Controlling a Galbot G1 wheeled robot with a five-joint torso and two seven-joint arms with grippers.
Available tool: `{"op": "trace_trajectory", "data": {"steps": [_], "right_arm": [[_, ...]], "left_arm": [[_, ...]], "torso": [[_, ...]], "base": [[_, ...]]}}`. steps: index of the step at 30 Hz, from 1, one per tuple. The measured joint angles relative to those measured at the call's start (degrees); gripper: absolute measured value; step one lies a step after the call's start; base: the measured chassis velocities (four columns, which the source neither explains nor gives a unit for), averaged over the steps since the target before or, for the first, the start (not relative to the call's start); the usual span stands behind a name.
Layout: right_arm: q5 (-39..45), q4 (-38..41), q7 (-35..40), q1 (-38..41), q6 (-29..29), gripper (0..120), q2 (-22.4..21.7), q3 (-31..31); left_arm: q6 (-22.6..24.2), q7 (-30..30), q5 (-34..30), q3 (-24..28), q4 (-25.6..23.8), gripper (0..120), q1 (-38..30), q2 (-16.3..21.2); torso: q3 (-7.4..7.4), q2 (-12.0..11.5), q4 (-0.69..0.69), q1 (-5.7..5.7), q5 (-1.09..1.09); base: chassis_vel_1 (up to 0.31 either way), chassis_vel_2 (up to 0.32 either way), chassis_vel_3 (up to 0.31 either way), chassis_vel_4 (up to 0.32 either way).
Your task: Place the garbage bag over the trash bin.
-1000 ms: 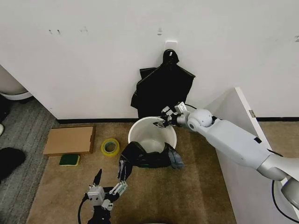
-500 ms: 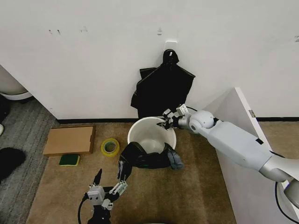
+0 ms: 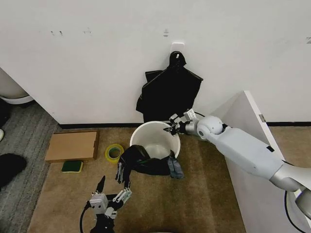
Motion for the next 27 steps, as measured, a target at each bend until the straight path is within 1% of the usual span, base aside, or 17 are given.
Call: {"op": "trace_trajectory", "data": {"steps": [2, 5, 9, 11, 15, 17, 19, 23, 24, 25, 26, 27], "right_arm": [[1.99, 2.84, 4.73, -1.37, -2.32, 0, -1.1, 2.61], [3.33, 4.27, 6.88, -2.13, -3.54, 0, -1.68, 4.28], [6.93, 8.31, 12.44, -5.06, -7.1, 0, -3.45, 9.77], [7.58, 9.16, 13.41, -6.01, -7.53, 0, -3.78, 10.8], [10.24, 14.75, 18.1, -12.83, -8.06, 0, -6.09, 15.83], [10.57, 15.45, 18.7, -13.68, -8.06, 0, -6.45, 16.29], [12.03, 18.38, 21.5, -17.59, -8.07, 0, -7.82, 18.43], [15.18, 21.48, 27.88, -21.92, -8.05, 0, -8.16, 21.27], [15.18, 21.48, 27.88, -21.92, -8.05, 0, -8.16, 21.27], [17.08, 22.89, 32.24, -23.83, -8.03, 0, -7.64, 23.37], [17.77, 23.49, 33.82, -24.54, -8.01, 0, -7.31, 24.22], [20.07, 25.31, 38.1, -26.56, -7.72, 0, -6.23, 26.65]], "left_arm": [[-0.06, 0.0, 0.02, 0.09, -0.2, 100, 0.1, -0.18], [-0.06, 0.0, 0.02, 0.2, -0.31, 100, 0.13, -0.28], [-0.05, -0.02, 0.03, 0.31, -0.75, 100, 0.15, -0.24], [-0.05, -0.02, 0.03, 0.31, -0.84, 100, 0.15, -0.21], [-0.02, -0.09, -0.23, 0.13, -1.23, 100, 0.22, 0.13], [0.0, -0.09, -0.29, 0.11, -1.28, 100, 0.22, 0.21], [0.12, -0.11, -0.5, 0.09, -1.39, 100, 0.14, 0.37], [0.3, -0.13, -0.57, 0.25, -1.41, 100, -0.2, 0.37], [0.3, -0.13, -0.57, 0.25, -1.41, 100, -0.2, 0.37], [0.35, -0.14, -0.58, 0.32, -1.41, 100, -0.31, 0.37], [0.36, -0.14, -0.58, 0.34, -1.41, 100, -0.32, 0.37], [0.37, -0.14, -0.58, 0.37, -1.41, 100, -0.32, 0.38]], "torso": [[0.0, 0.0, -0.02, 0.0, 0.0], [0.0, 0.0, -0.04, 0.0, 0.01], [0.0, 0.0, 0.0, 0.0, -0.01], [0.0, 0.0, -0.02, 0.0, 0.0], [0.0, 0.0, -0.02, 0.0, 0.01], [0.0, 0.0, -0.02, 0.0, 0.0], [0.0, 0.0, -0.03, 0.0, 0.0], [0.0, 0.0, -0.03, 0.0, 0.0], [0.0, 0.0, -0.03, 0.0, 0.0], [0.0, 0.0, -0.02, 0.0, 0.0], [0.0, 0.0, -0.02, 0.0, -0.01], [0.0, 0.0, -0.03, 0.0, -0.01]], "base": [[0.0, 0.0, 0.0, 0.0], [0.0, 0.0, 0.0, 0.0], [0.0, 0.0, 0.0, 0.0], [0.0, 0.0, 0.0, 0.0], [0.0, 0.0, 0.0, 0.0], [0.0, 0.0, 0.0, 0.0], [0.0, 0.0, 0.0, 0.0], [0.0, 0.0, 0.0, 0.0], [0.0, 0.0, 0.0, 0.0], [0.0, 0.0, 0.0, 0.0], [0.0, 0.0, 0.0, 0.0], [0.0, 0.0, 0.0, 0.0]]}}
